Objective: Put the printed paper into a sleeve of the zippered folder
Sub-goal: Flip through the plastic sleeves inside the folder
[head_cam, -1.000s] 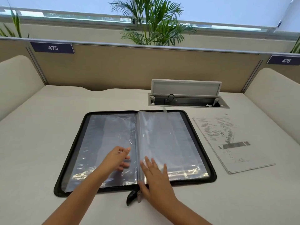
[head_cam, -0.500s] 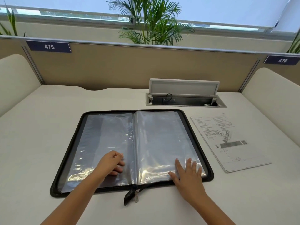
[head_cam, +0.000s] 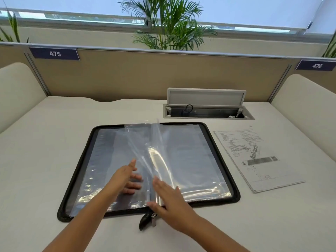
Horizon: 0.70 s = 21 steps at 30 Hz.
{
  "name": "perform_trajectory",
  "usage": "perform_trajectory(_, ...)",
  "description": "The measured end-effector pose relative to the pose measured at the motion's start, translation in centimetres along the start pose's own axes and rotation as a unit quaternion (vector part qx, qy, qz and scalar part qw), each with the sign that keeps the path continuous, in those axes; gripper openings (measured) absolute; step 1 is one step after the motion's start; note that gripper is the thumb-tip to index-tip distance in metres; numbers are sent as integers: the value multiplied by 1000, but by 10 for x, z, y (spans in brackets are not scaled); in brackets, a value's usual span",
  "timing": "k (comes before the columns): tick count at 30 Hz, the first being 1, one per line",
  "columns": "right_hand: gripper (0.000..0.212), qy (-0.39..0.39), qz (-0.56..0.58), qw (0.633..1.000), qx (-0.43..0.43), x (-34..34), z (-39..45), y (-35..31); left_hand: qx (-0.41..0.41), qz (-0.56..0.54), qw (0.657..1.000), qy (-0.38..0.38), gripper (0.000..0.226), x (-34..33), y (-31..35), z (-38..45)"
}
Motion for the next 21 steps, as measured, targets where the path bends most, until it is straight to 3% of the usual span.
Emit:
perform_trajectory(5,61,-41,-12,994,104,-9,14,-39,-16,-16,1000,5,44,20,9,-3)
perform_trajectory(9,51,-65,106,984,130,-4,20,-45,-31,-7,997,70,23,43,2,4)
perform_trajectory(12,44,4,168,980,107,4,24,-30,-16,-24,992,126,7,62,-6,11)
perform_trajectory(15,28,132,247,959,53,15,28,-5,-31,1,977,211,12,84,-16,21)
perform_trajectory(17,25,222,233,947,20,23,29,16,-28,-14,970,242,13,98,-21,27)
perform_trajectory(19,25,246,204,947,-14,28,29,35,-22,-26,966,255,13,107,-25,31)
perform_trajectory(21,26,220,180,958,-45,29,27,47,-2,-37,971,235,15,107,-28,34)
Point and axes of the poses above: each hand's wrist, its own z-axis towards the middle knuckle, its own x-axis out of the back of the hand, y = z × x, the point moved 1 cm from there along z, towards the middle knuckle, and after that the axes turned 3 degrees about -x, right-handed, at the moved point
